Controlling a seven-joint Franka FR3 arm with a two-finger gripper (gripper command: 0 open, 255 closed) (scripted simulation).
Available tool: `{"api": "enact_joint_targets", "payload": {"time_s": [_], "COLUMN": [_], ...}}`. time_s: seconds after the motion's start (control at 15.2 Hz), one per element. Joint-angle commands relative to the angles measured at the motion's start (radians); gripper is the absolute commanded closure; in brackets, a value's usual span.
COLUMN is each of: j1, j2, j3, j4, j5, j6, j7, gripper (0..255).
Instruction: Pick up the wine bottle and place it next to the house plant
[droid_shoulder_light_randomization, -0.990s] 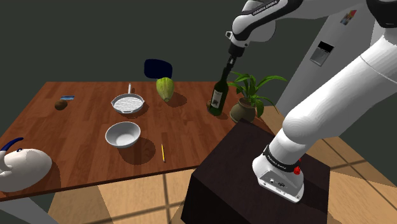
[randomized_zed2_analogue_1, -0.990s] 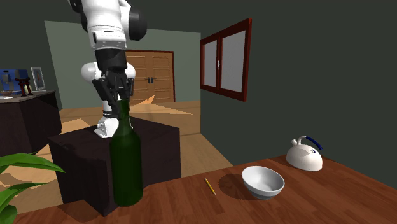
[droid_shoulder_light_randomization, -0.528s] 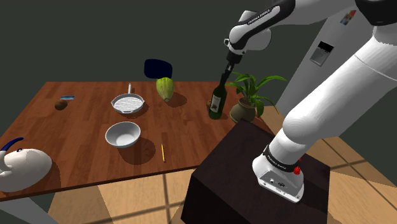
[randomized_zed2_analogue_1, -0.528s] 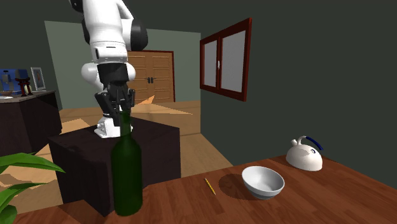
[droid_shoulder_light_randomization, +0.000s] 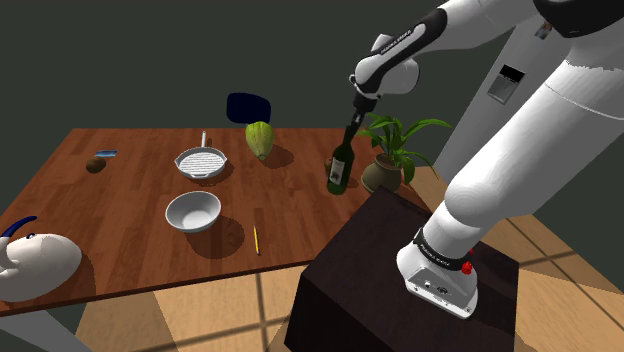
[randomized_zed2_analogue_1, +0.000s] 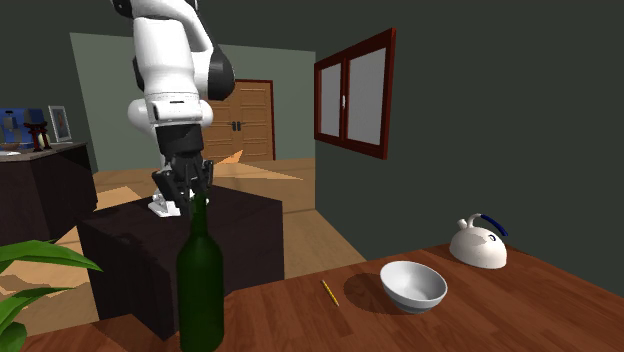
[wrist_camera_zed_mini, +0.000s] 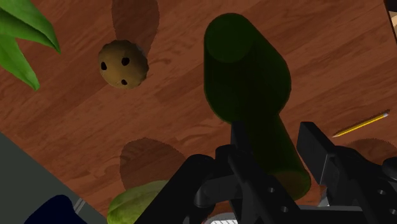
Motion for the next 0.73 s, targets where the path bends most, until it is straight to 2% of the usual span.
{"api": "enact_joint_targets", "payload": {"time_s": [0.0, 0.66], "j1": [0.004, 0.014], "j2": [0.025, 0.158], "j3": [-0.001, 0.004], "j4": [-0.006, -0.026], "j5": [0.014, 0.12], "j6": [0.03, 0.175], "j7": [-0.009, -0.092], "gripper": [255, 255]}}
